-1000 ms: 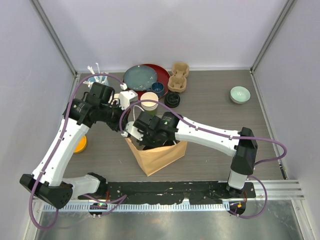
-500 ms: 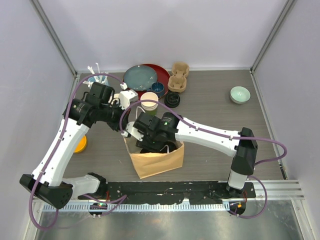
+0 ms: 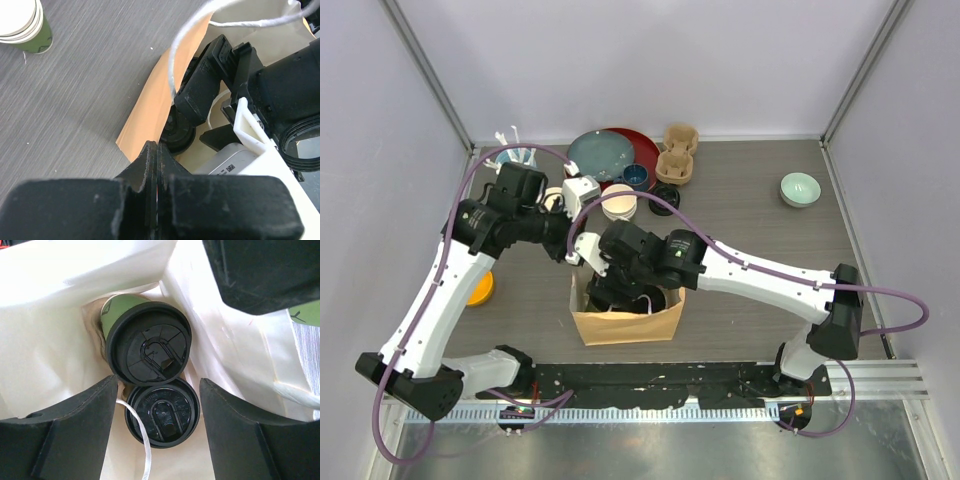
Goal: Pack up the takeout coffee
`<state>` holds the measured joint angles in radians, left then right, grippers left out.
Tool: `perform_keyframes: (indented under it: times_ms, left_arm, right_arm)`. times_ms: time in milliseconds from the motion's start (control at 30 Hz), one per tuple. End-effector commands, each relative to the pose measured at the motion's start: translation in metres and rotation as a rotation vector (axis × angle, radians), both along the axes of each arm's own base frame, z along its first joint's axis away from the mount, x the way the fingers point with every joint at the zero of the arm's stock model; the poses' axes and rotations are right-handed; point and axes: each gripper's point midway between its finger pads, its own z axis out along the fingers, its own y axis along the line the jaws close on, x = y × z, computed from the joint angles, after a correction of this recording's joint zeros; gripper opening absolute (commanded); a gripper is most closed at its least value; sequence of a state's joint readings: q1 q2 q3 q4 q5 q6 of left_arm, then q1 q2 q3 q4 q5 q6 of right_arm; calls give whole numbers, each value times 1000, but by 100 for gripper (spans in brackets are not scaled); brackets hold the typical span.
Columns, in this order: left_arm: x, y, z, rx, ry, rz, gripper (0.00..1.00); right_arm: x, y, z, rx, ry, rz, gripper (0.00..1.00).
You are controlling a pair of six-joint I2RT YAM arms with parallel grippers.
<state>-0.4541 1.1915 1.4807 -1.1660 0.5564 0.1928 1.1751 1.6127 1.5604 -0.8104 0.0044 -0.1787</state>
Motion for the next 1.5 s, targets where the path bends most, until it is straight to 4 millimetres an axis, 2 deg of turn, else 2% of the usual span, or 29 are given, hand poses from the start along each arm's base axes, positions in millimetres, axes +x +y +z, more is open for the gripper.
perform_keyframes:
  times_ms: [0, 233, 267, 633, 833, 1233, 1467]
  left_arm:
    - [-28, -13, 14, -83, 37, -105, 0]
    - [-27, -11, 8, -69, 41, -99, 0]
    - [-27, -11, 8, -69, 38, -101, 0]
    - [-28, -9, 6, -61, 35, -96, 0]
    - [-28, -8, 5, -56, 35, -97, 0]
    - [-24, -9, 3, -49, 35, -88, 0]
    - [-23, -9, 2, -49, 38, -87, 0]
  right_arm:
    - [25, 28, 50, 234, -78, -90, 74]
    - [32, 22, 81, 330, -135, -143, 75]
    - [34, 21, 90, 363, -154, -153, 75]
    - [35, 15, 110, 456, -181, -192, 76]
    - [26, 15, 121, 510, -167, -152, 76]
    - [15, 12, 117, 524, -144, -112, 76]
    - [18, 4, 118, 546, -159, -151, 76]
